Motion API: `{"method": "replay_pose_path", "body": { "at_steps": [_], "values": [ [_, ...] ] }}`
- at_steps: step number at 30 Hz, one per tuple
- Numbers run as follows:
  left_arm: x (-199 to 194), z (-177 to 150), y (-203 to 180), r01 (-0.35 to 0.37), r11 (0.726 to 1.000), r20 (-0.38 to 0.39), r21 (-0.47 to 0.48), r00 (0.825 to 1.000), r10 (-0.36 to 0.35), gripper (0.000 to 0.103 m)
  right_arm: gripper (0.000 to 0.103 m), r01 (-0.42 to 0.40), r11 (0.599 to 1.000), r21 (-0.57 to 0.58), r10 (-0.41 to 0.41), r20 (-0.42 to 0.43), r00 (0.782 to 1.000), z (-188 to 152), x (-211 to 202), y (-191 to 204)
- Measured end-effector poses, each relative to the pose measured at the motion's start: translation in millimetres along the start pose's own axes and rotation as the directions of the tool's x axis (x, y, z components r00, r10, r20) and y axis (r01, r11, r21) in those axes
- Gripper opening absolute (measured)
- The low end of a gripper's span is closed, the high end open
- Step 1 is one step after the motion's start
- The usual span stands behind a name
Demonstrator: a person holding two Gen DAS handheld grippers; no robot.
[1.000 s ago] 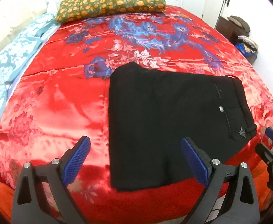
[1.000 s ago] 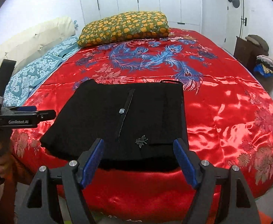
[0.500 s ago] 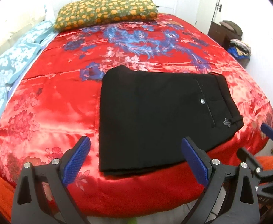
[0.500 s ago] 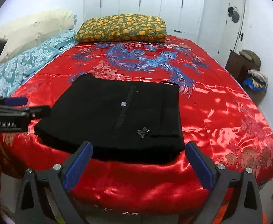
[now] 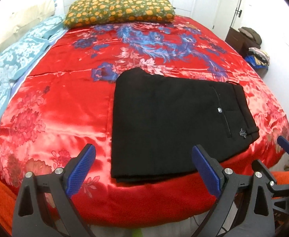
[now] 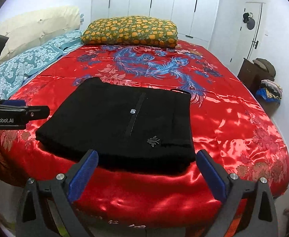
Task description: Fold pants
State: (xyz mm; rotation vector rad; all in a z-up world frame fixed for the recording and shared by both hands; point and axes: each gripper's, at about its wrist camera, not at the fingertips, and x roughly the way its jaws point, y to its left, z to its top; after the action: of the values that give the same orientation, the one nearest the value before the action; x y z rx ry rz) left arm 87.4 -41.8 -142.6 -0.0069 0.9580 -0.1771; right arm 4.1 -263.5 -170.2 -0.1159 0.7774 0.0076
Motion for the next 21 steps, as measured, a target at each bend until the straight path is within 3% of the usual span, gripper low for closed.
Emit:
{"method": "replay_pose_path", "body": {
  "at_steps": [21],
  "values": [
    [1.4,-5.0,-4.1,0.001,1.0,-0.002,0.027,1.0,0.0,0.098,0.099,-0.003,1.0,-0.018,0.003,-0.009,1.0,-0.9,3.6,1.5]
  ]
}}
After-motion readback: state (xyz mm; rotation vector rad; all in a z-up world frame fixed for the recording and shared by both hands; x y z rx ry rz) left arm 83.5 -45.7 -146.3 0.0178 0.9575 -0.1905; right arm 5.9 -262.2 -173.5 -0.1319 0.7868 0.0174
